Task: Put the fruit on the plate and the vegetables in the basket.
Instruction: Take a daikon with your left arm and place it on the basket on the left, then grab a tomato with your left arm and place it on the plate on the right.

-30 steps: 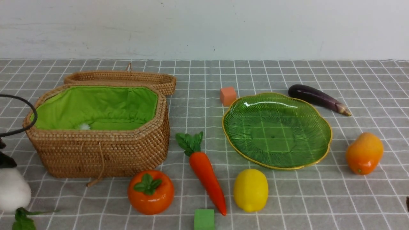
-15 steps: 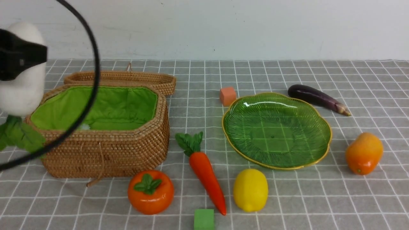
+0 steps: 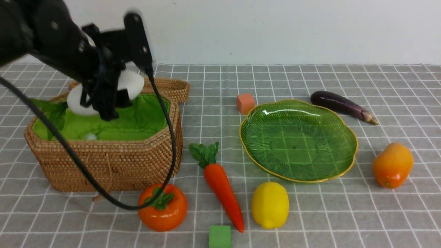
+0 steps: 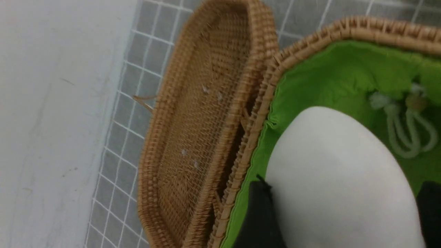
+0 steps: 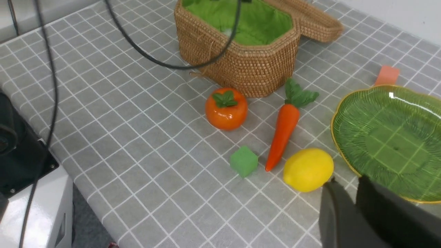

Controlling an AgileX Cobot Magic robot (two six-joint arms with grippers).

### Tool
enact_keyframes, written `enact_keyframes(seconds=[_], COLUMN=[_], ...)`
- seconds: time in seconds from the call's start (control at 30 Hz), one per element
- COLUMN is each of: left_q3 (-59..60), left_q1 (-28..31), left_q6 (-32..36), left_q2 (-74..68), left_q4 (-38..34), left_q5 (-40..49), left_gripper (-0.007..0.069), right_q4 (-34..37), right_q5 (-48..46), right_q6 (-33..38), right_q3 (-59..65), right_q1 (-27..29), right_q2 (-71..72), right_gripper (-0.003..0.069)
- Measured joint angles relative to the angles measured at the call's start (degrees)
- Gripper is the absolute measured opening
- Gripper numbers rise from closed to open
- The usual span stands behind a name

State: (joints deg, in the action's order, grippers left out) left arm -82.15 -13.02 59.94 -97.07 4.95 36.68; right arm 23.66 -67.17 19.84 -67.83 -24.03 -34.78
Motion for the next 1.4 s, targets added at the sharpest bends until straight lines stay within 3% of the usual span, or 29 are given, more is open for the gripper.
enact_keyframes(seconds=[0.23,0.4,0.57,0.7,0.77,0.8,0.83,0.93,1.03,1.1,1.23,1.33,1.4], left_q3=[0.00,-0.11,-0.11,-0.17,-0.17,-0.04,0.80,5.16,9.83,18.29,27.77,33.38,34.25], left_q1=[0.00,0.00,0.00,-0.26,-2.28,-2.55,-5.80,-13.08,-18.83,-26.43,-32.31,-34.40,-34.58], left_q6=[-1.45,-4.80,-11.77,-21.50,-29.67,-30.74,-34.56,-41.95,-48.70,-58.31,-65.96,-73.91,-77.79], left_q2=[-3.91,-2.28,1.34,5.07,7.84,8.33,10.36,14.02,15.89,17.26,17.28,16.14,15.21], left_q4=[2.07,2.19,1.87,-1.26,-2.55,-2.53,-2.53,-0.95,1.94,8.66,15.31,21.43,25.98], left_q5=[-2.39,-2.82,-0.58,2.89,6.69,7.20,9.16,12.00,12.77,11.64,5.92,0.05,-1.33], left_gripper=[0.0517,0.0651,0.0659,0.0558,0.0375,0.0357,0.0176,-0.0003,-0.0013,-0.0013,-0.0012,0.0046,0.0132], right_q4=[-0.10,-0.21,-0.21,-0.66,-1.05,-1.05,-1.40,-1.72,-1.67,-1.67,-1.67,-1.67,-1.43], right_q5=[0.00,0.58,1.52,1.46,-0.10,-0.10,-2.66,-5.41,-5.41,-5.41,-5.41,-5.41,-5.41], right_q6=[-0.41,-0.41,-0.41,-0.41,-0.72,-0.79,-1.44,-2.67,-3.66,-4.35,-5.42,-6.33,-6.52], right_q3=[0.07,0.07,0.07,0.07,0.07,0.07,0.07,0.07,0.42,1.40,2.63,3.81,4.79], right_q1=[0.00,0.00,0.00,0.00,0.00,0.00,0.00,0.00,0.00,0.00,0.00,0.00,0.00], right_q2=[0.00,0.00,0.00,0.00,0.00,0.00,0.00,0.00,0.49,1.93,4.00,5.64,6.07], right_gripper=[0.0097,0.0097,0.0097,0.0097,0.0097,0.0097,0.0097,0.0097,0.0097,0.0097,0.0097,0.0097,0.0097])
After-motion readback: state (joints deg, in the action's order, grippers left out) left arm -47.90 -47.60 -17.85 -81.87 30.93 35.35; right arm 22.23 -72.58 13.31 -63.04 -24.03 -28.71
